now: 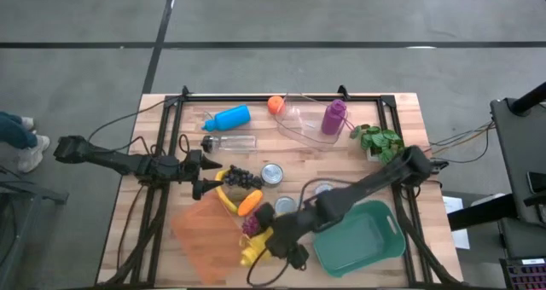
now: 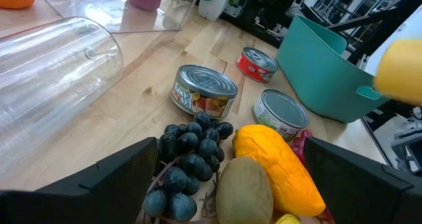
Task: Pick & Place Food Item
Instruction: Put the yellow water bottle into the transparent bin
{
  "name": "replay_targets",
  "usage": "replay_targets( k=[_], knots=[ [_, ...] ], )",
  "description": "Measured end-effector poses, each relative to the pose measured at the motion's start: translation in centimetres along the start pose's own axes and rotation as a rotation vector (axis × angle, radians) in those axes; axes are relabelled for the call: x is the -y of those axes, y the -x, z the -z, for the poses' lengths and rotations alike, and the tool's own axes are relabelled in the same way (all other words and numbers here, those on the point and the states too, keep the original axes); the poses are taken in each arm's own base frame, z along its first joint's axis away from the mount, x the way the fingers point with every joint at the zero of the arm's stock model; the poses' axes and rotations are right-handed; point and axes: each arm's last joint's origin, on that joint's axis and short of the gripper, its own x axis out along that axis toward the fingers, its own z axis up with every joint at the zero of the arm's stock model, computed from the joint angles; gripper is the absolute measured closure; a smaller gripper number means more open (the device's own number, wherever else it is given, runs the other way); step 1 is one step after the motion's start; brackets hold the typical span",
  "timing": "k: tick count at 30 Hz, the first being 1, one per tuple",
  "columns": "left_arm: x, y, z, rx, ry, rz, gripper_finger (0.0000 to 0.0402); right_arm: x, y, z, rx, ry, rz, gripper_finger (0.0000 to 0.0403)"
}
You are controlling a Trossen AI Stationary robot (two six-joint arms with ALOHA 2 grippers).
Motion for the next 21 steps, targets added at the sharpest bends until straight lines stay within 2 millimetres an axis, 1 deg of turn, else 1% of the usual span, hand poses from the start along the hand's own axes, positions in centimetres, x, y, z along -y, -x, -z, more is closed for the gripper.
replay_targets(
  k=[2,5,9,14,18,21],
  knots=[
    [0.0,0.0,0.0,0.0,0.0,0.0,0.0018,0.7,1.5,-0.5,0.083,-0.019,0.036,0.0119],
    [0.0,0.0,0.0,0.0,0.0,0.0,0.0018,1.4,4.0,-0.4,0.199,-0.037,0.088,0.0119],
    [0.0,0.0,0.0,-0.001,0.0,0.0,0.0018,1.7,7.2,0.9,0.347,-0.049,0.191,0.0119],
    [0.0,0.0,0.0,0.0,0.0,0.0,0.0018,1.4,10.3,3.9,0.468,-0.073,0.398,0.0119],
    [0.0,0.0,0.0,0.0,0.0,0.0,0.0018,0.8,11.8,6.9,0.54,-0.139,0.563,0.0119],
    [0.0,0.0,0.0,0.0,0.0,0.0,0.0018,0.4,12.3,9.1,0.576,-0.217,0.693,0.0119]
  ],
)
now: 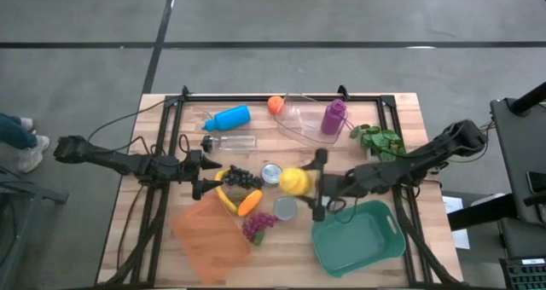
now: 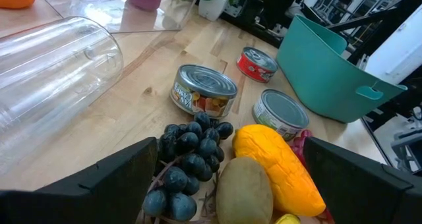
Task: Pick & Place Food Item
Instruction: Put the yellow water bottle into the transparent bin
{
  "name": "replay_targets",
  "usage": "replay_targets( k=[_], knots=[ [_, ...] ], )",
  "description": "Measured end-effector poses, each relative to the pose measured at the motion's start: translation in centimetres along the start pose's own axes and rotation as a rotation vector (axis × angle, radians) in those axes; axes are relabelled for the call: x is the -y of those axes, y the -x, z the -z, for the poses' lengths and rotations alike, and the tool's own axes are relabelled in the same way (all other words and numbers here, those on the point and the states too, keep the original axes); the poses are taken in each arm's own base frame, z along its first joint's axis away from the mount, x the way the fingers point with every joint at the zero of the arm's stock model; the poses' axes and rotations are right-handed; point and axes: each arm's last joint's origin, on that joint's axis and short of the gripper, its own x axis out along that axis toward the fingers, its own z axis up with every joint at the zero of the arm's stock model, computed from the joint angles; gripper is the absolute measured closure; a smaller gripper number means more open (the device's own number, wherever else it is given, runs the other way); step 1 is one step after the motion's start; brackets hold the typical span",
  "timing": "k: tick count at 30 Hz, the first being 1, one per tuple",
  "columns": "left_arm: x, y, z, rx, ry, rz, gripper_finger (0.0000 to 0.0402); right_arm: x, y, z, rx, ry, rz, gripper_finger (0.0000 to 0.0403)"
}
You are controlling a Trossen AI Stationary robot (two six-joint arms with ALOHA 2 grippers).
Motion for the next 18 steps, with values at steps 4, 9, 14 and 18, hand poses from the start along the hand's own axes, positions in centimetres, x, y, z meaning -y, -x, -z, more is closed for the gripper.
replay_targets(
  k=[4,9,14,18],
  knots=[
    [0.0,0.0,0.0,-0.001,0.0,0.0,0.0018,0.7,1.7,2.4,-0.007,-0.026,0.166,0.0119],
    [0.0,0.0,0.0,-0.001,0.0,-0.001,0.0018,1.6,3.6,5.3,0.023,-0.106,0.244,0.0119],
    [0.0,0.0,0.0,-0.001,0.0,-0.001,0.0018,2.8,5.0,8.1,0.021,-0.167,0.291,0.0119],
    [0.0,0.0,0.0,-0.001,0.0,-0.001,0.0018,3.6,6.1,9.9,0.004,-0.197,0.316,0.0119]
  ],
)
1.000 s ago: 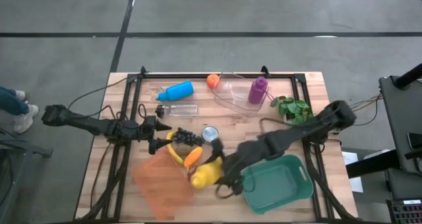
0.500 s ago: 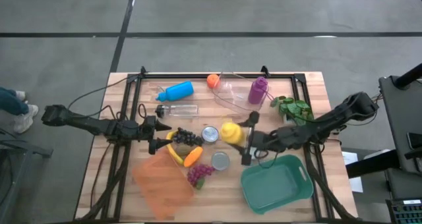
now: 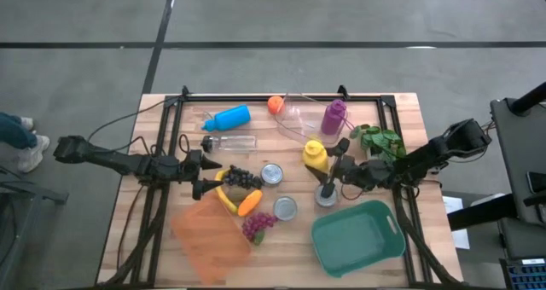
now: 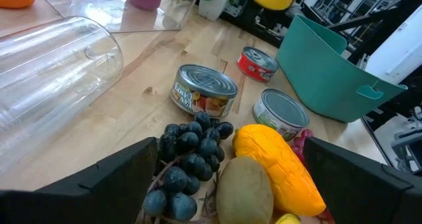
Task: Pick & Place Food Item
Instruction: Put the yellow water bottle into the transparent bin
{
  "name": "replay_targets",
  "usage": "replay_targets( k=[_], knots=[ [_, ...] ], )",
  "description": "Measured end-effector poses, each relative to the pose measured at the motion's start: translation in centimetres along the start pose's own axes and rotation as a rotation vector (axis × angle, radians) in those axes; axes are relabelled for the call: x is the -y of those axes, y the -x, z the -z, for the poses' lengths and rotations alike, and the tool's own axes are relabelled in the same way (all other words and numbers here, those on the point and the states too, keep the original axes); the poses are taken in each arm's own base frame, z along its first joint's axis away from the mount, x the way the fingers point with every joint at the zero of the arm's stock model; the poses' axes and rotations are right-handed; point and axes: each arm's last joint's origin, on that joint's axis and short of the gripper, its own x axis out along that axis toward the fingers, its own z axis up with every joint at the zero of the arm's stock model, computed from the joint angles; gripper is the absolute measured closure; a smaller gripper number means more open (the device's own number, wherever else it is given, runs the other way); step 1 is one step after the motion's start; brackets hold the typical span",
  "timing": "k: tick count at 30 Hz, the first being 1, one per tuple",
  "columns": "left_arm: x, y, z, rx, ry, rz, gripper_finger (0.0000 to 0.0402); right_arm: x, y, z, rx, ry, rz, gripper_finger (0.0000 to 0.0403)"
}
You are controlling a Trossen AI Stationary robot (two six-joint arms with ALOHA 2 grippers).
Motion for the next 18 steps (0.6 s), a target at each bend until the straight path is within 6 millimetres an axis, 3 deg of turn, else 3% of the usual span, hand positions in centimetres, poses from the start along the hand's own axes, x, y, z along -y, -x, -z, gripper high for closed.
replay_targets(
  k=[8,18],
  knots=[
    [0.0,0.0,0.0,0.0,0.0,0.0,0.0018,2.3,2.0,2.7,-0.009,-0.029,0.041,0.0119],
    [0.0,0.0,0.0,0.0,0.0,0.0,0.0018,3.8,4.0,5.6,-0.044,-0.007,0.055,0.0119]
  ],
)
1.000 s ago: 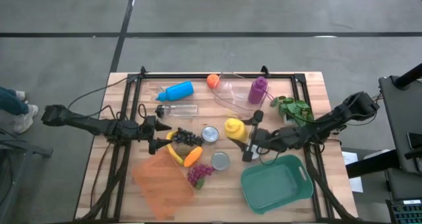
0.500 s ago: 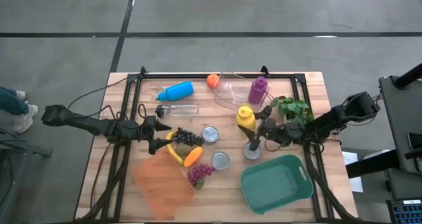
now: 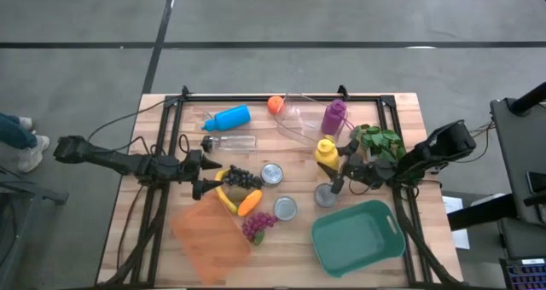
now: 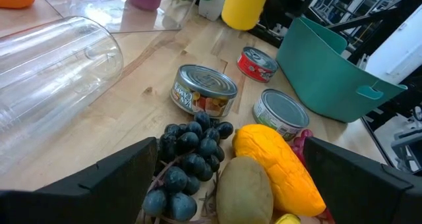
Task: Pick & Place Food Item
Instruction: Put the yellow water bottle into the transparent bin
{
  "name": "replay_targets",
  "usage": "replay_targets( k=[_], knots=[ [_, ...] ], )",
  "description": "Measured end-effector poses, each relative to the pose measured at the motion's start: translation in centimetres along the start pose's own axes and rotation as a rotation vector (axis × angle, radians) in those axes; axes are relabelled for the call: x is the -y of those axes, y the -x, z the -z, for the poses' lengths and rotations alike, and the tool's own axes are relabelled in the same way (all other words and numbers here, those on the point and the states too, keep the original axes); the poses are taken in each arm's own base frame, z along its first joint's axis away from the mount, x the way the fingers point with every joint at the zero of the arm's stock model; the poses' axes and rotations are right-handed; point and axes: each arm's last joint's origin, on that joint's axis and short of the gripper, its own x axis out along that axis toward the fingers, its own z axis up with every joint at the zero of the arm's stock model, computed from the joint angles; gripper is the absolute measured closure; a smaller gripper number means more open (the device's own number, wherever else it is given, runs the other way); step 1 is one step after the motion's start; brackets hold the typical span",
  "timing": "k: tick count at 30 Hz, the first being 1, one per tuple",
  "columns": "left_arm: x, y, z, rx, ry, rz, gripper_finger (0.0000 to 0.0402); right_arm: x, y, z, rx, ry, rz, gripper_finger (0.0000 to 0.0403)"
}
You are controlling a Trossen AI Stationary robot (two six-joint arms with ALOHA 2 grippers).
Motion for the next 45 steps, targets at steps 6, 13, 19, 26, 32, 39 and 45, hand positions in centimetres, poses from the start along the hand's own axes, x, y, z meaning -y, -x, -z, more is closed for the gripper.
replay_targets(
  k=[6,13,19,26,32,39,45],
  knots=[
    [0.0,0.0,0.0,0.0,0.0,0.0,0.0018,0.5,0.6,1.1,-0.053,0.005,0.017,0.0119],
    [0.0,0.0,0.0,0.0,0.0,0.0,0.0018,0.0,-0.1,0.5,-0.018,0.006,0.024,0.0119],
    [0.0,0.0,0.0,0.0,0.0,0.001,0.0018,-1.1,-2.9,-0.4,0.038,0.018,-0.014,0.0119],
    [0.0,0.0,0.0,0.0,0.0,0.0,0.0018,-1.8,-6.2,0.7,0.027,0.018,-0.094,0.0119],
    [0.0,0.0,0.0,0.0,0.0,0.0,0.0018,-2.3,-8.3,1.1,0.039,0.014,-0.079,0.0119],
    [0.0,0.0,0.0,0.0,0.0,0.0,0.0018,-2.7,-9.6,2.4,0.01,0.012,-0.07,0.0119],
    [0.0,0.0,0.0,0.0,0.0,0.0,0.0018,-3.0,-10.1,3.9,-0.032,-0.01,-0.07,0.0119]
  ],
)
